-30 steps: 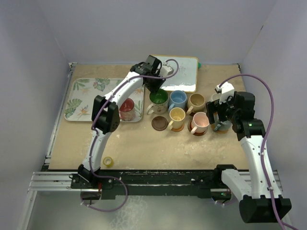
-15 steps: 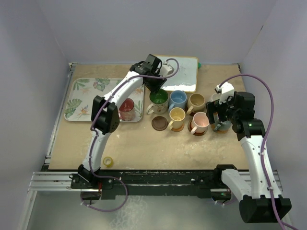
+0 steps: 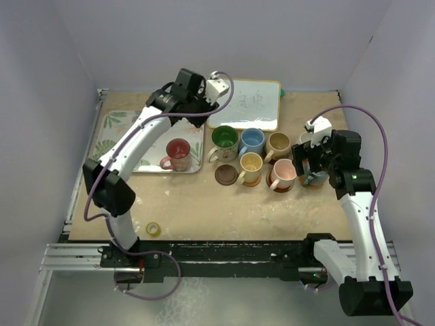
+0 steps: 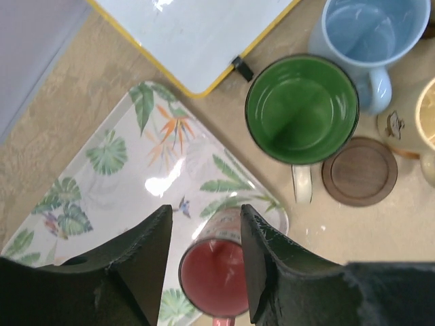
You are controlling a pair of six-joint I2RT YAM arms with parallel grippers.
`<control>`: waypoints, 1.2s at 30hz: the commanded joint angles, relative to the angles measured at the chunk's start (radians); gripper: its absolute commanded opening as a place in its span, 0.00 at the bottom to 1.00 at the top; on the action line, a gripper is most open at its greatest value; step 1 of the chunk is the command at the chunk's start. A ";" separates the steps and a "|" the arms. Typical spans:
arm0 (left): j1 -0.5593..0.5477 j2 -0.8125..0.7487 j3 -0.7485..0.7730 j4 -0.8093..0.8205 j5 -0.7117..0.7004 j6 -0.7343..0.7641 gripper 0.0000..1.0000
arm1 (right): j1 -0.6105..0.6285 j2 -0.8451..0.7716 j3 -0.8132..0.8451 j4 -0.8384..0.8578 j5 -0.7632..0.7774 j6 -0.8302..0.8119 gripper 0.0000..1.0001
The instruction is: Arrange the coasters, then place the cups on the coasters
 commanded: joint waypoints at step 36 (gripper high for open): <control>0.282 -0.103 -0.474 0.087 0.177 -0.032 0.45 | -0.004 -0.005 0.000 0.015 0.004 -0.011 1.00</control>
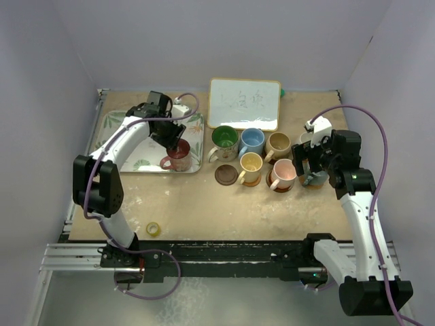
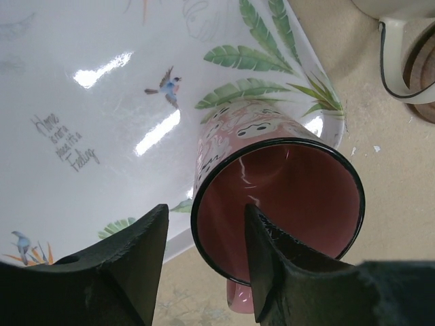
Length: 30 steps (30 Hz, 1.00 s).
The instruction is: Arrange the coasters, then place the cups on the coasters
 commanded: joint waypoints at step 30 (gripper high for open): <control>-0.010 -0.128 0.055 0.009 0.080 -0.011 0.03 | -0.004 -0.005 -0.002 0.014 0.012 -0.014 1.00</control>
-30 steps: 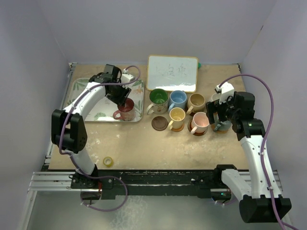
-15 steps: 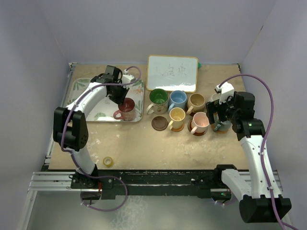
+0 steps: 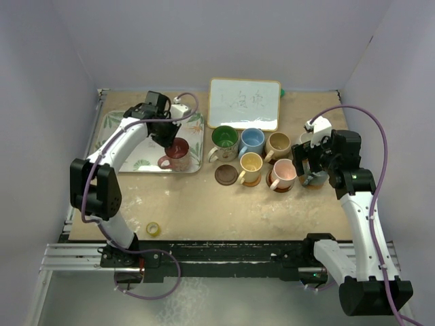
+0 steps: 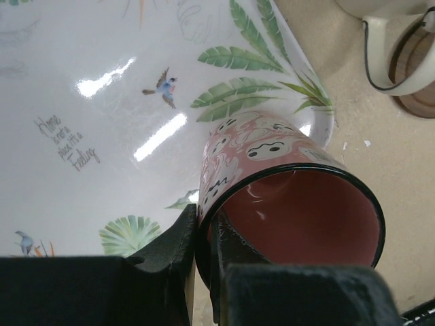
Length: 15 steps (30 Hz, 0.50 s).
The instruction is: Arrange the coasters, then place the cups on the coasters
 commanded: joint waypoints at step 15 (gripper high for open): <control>-0.299 -0.161 -0.026 0.028 -0.010 -0.168 0.03 | -0.011 0.004 -0.005 0.026 0.041 -0.017 1.00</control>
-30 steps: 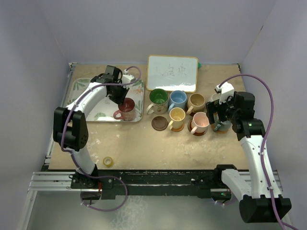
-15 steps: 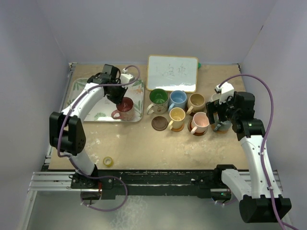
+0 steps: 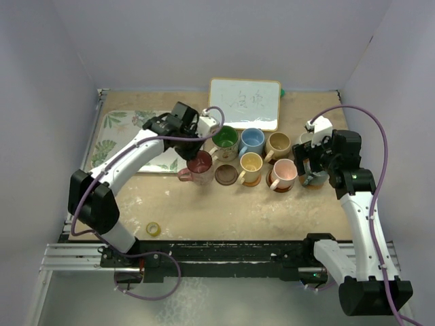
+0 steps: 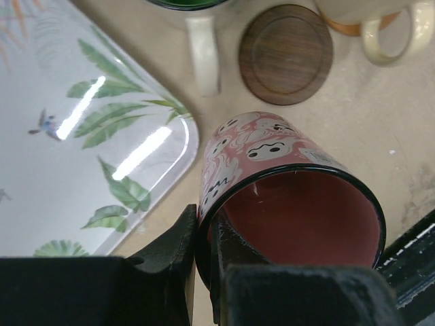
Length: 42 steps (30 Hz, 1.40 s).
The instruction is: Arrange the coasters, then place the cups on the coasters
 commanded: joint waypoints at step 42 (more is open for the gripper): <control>-0.248 0.255 0.242 0.180 -0.147 -0.132 0.03 | -0.014 -0.001 -0.006 0.021 0.008 -0.011 1.00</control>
